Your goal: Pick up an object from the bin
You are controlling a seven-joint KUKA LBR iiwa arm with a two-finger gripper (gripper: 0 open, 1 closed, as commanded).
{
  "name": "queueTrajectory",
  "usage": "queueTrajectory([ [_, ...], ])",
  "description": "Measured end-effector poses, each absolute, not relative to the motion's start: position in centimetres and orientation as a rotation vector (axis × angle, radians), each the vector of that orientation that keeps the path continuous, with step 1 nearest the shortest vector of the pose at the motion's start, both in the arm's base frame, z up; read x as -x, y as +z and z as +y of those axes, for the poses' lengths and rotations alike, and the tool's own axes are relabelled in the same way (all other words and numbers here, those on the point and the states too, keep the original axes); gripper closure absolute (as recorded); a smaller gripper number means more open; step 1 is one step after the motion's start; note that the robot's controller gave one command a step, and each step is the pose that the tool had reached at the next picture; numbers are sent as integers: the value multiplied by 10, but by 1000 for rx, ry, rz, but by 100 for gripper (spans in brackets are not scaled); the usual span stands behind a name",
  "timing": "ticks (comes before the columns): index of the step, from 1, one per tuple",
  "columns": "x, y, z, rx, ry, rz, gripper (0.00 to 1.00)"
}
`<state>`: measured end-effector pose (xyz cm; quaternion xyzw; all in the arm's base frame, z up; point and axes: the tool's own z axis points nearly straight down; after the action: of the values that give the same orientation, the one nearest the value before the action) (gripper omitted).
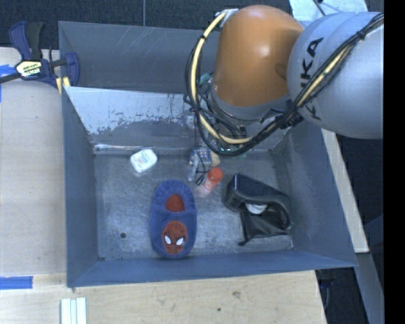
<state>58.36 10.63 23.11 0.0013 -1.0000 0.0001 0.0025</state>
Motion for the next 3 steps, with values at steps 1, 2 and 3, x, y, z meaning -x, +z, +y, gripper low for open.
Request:
queueTrajectory([
  [1,-528,83,105,-79,-1,-3144,0],
  [2,-532,89,105,-77,-4,-3157,100],
  [3,-537,193,97,-155,-1,-3149,100],
])
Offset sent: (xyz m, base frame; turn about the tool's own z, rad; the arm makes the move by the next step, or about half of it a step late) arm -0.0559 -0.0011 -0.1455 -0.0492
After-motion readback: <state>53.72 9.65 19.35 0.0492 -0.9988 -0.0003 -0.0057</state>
